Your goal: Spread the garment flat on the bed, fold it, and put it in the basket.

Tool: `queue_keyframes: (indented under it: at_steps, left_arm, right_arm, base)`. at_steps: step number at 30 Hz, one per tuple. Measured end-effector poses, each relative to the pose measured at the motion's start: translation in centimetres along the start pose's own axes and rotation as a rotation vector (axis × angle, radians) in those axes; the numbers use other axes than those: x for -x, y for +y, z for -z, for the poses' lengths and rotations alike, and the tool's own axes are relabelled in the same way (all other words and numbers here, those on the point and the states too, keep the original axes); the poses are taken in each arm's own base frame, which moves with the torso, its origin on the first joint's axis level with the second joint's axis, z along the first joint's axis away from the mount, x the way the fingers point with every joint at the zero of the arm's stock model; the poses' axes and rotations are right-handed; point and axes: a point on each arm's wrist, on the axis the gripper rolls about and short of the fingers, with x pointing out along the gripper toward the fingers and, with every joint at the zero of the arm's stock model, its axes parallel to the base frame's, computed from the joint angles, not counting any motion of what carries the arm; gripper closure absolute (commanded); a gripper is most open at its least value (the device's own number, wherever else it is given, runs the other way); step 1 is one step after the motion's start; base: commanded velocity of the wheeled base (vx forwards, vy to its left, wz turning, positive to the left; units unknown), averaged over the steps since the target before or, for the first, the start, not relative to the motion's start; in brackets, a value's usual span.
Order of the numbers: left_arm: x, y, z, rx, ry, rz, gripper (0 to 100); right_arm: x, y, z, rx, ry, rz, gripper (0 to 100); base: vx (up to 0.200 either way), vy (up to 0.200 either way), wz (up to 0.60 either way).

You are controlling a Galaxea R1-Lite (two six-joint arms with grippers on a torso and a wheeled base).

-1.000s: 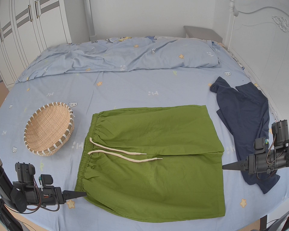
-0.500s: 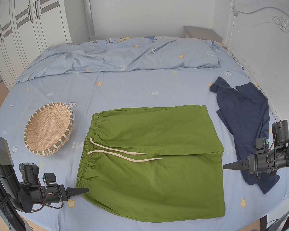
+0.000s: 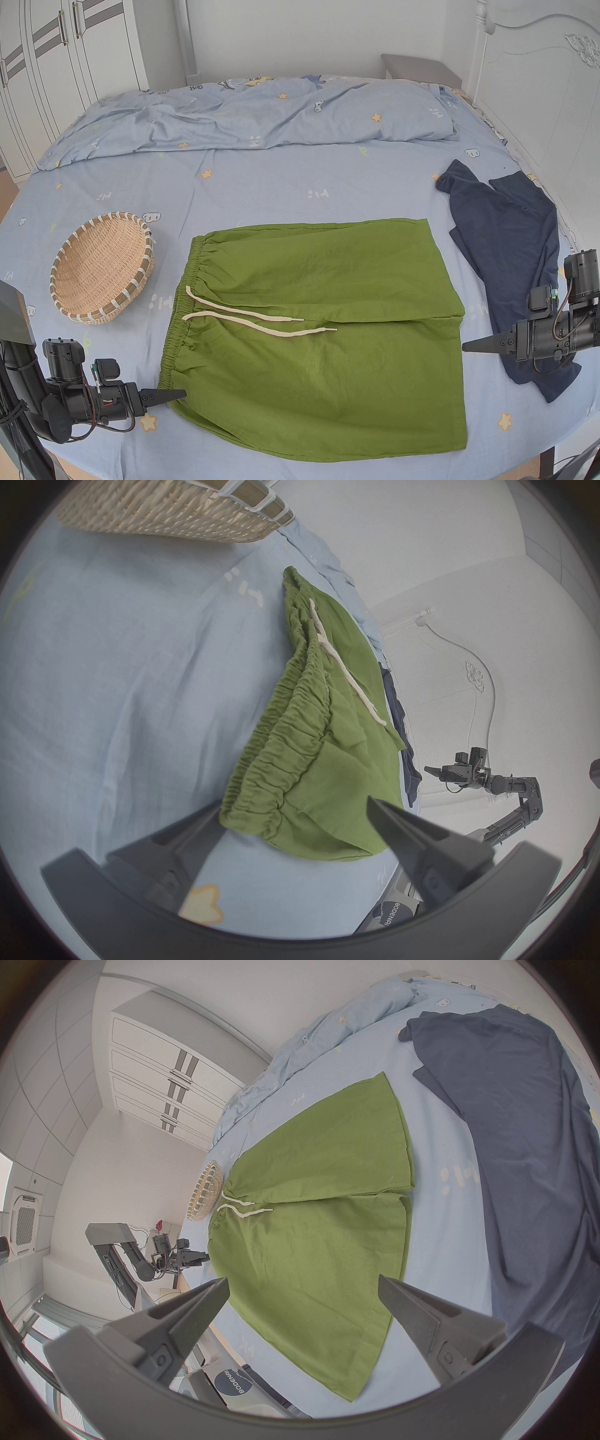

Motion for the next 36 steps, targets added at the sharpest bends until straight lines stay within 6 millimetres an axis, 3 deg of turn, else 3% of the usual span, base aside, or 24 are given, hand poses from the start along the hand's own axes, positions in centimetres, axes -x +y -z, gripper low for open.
queue_keyframes:
  at_steps: [11,19,30,36]
  left_arm:
    - [-0.5,0.4,0.3,0.031,0.02,-0.004,100]
    - [0.7,0.2,0.9,0.118,0.058,-0.037,100]
    - [2.9,-1.2,0.8,0.122,0.014,-0.056,100]
    - [3.3,-1.3,0.6,0.114,-0.002,-0.058,100]
  right_arm:
    - [0.0,-0.2,0.6,-0.013,0.014,0.008,0]
    - [0.4,0.0,2.0,-0.032,0.034,0.014,0]
    - [1.3,0.1,8.9,-0.111,0.171,0.009,0]
    - [0.9,-0.2,10.2,-0.128,0.211,-0.037,0]
  base:
    - [0.0,0.0,0.0]
    - [0.0,0.0,0.0]
    - [0.0,0.0,0.0]
    - [0.0,0.0,0.0]
